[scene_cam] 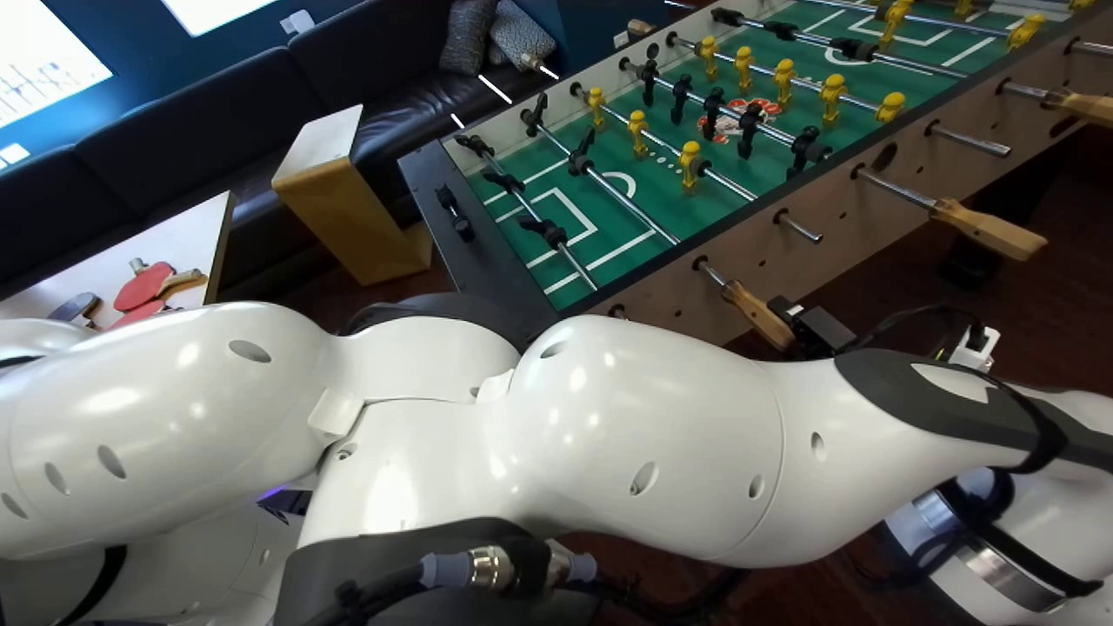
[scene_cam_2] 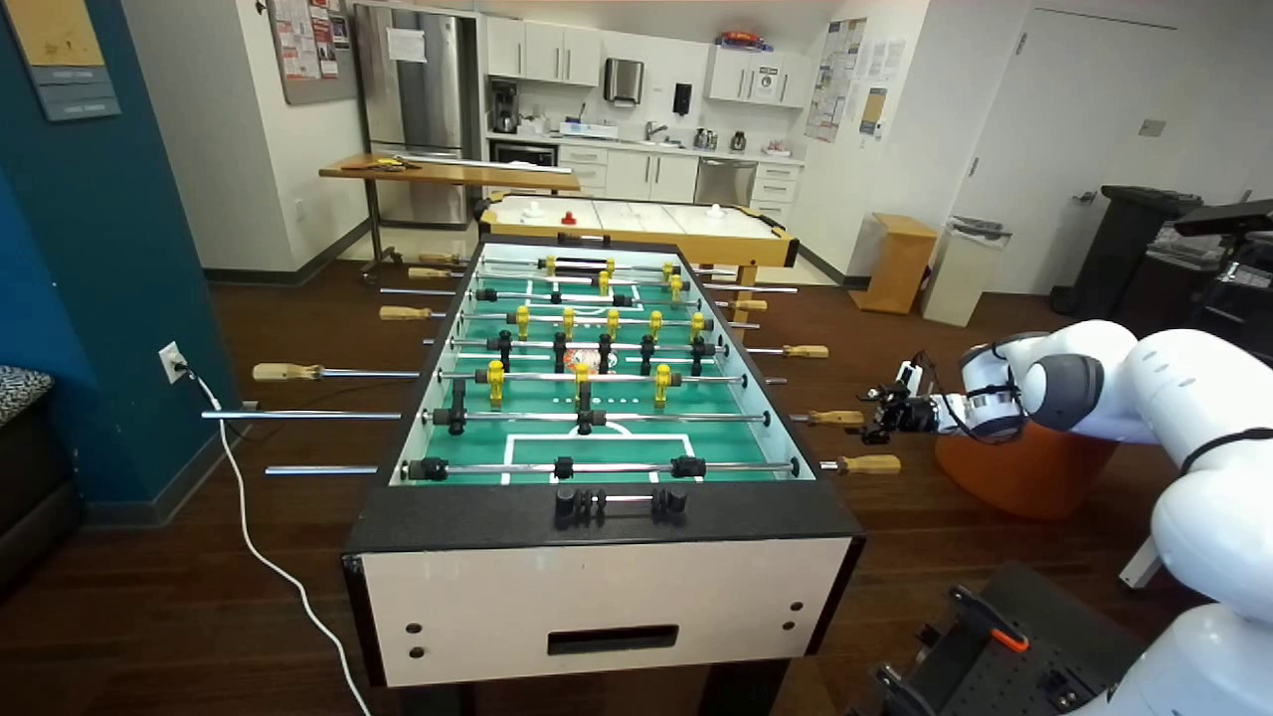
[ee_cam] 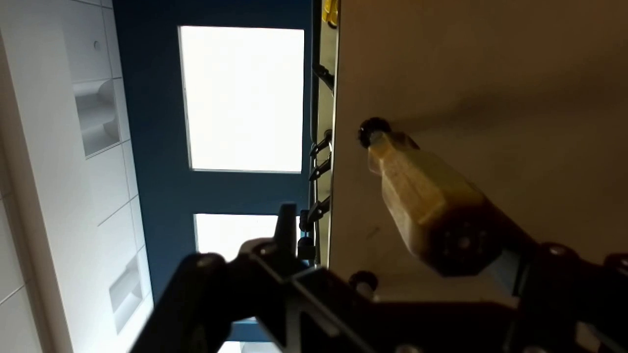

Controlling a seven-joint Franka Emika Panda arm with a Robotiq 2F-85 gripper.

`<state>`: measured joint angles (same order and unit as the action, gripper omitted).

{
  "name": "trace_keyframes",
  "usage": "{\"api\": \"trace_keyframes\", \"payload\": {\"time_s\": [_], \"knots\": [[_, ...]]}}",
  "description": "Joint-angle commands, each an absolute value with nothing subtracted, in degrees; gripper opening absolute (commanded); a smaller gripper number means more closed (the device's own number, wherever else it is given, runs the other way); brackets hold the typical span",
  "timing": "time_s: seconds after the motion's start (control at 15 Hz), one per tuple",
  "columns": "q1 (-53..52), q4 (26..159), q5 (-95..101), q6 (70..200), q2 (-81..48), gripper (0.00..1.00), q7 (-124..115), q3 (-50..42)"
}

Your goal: Turn the second rod from you anti clockwise

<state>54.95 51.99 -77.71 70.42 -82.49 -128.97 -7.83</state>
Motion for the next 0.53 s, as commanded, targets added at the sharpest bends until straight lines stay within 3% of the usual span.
{"api": "trace_keyframes", "payload": {"time_s": [0.0,0.47], "knots": [[55.2,49.1,-77.0,68.6,-83.7,0.61,-130.2,-7.7],[56.2,51.2,-75.8,69.6,-83.2,0.08,-129.0,-6.6]]}}
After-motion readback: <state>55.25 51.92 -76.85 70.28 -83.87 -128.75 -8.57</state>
